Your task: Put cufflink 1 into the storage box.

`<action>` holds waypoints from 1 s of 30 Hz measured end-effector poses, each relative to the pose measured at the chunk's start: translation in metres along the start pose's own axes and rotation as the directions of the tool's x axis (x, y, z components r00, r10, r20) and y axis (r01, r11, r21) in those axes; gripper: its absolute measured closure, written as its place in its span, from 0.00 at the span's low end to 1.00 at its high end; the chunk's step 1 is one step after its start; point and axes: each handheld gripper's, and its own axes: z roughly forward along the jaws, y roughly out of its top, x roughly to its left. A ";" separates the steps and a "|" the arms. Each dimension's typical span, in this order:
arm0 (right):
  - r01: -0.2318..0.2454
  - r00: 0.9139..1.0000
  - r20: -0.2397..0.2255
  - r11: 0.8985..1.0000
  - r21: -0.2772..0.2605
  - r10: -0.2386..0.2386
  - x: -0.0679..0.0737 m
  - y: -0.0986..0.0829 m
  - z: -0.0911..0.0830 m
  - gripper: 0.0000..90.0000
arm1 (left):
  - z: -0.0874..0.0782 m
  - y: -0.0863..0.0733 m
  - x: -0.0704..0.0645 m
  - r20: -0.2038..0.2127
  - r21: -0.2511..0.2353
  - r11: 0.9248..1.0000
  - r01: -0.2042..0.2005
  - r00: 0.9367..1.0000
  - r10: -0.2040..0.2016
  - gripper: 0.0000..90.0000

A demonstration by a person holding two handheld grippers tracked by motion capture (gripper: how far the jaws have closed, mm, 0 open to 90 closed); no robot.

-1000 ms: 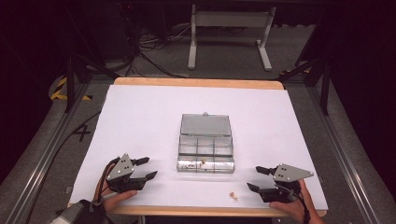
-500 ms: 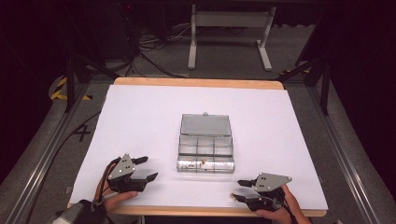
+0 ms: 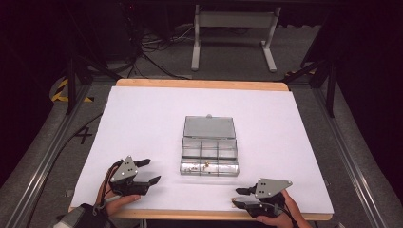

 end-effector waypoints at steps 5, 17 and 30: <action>-0.001 1.000 -0.003 1.000 0.009 0.001 0.004 0.003 0.006 0.64 | 0.000 0.000 0.000 0.001 -0.003 1.000 0.001 1.000 -0.001 0.33; 0.008 1.000 0.028 0.999 0.053 -0.009 0.005 0.003 0.016 0.87 | 0.000 0.000 0.000 0.004 -0.004 1.000 0.004 1.000 -0.004 0.33; 0.012 0.999 0.046 1.000 0.027 -0.013 0.003 0.005 0.009 0.89 | -0.001 -0.001 0.000 -0.003 -0.012 1.000 0.008 1.000 -0.008 0.33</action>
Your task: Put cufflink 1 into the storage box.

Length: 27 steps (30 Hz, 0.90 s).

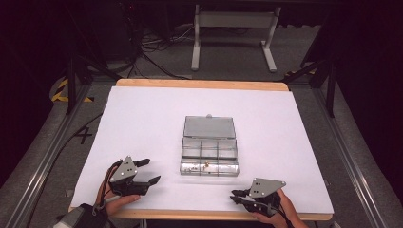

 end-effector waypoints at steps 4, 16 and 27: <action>-0.008 1.000 0.007 1.000 -0.018 0.008 -0.002 0.002 -0.003 0.89 | 0.000 0.000 0.000 0.000 0.006 1.000 -0.003 1.000 0.003 0.33; 0.011 0.999 0.034 0.998 -0.064 -0.009 -0.007 0.017 -0.005 0.89 | 0.000 0.000 0.001 0.004 0.002 1.000 0.005 1.000 -0.005 0.32; 0.036 0.998 0.049 0.994 -0.101 -0.032 -0.012 0.037 -0.001 0.89 | 0.001 0.000 0.000 0.000 0.010 1.000 0.017 1.000 -0.017 0.31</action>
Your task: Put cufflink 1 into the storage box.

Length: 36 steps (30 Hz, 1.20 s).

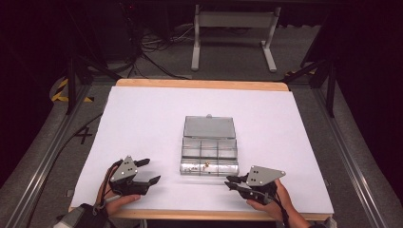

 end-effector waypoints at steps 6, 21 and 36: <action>-0.003 1.000 0.016 1.000 -0.030 0.003 -0.006 0.013 0.004 0.89 | 0.000 0.000 0.001 -0.001 0.005 1.000 -0.003 1.000 0.003 0.31; 0.005 0.999 0.033 0.998 -0.065 -0.003 -0.019 0.041 0.027 0.89 | 0.000 0.000 0.001 0.006 0.000 1.000 -0.006 1.000 0.006 0.31; -0.009 0.999 0.045 1.000 -0.009 0.010 -0.026 0.043 0.060 0.89 | -0.002 -0.001 0.002 0.037 -0.012 1.000 -0.019 0.999 0.019 0.30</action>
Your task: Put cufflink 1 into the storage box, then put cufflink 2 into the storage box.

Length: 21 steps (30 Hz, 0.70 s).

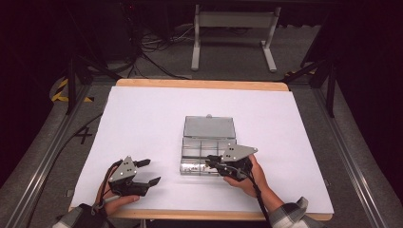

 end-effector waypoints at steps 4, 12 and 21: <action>-0.011 1.000 0.007 1.000 0.011 0.011 -0.002 -0.002 0.005 0.89 | 0.000 0.000 0.000 0.000 0.001 1.000 -0.001 1.000 0.001 0.30; -0.035 0.999 0.022 0.999 0.031 0.034 -0.007 -0.007 0.011 0.89 | -0.001 0.000 0.000 0.005 -0.007 1.000 0.000 1.000 0.000 0.29; -0.036 0.999 0.021 0.998 0.058 0.035 -0.005 -0.012 0.016 0.89 | 0.002 0.001 -0.001 0.010 0.015 1.000 -0.002 1.000 0.002 0.29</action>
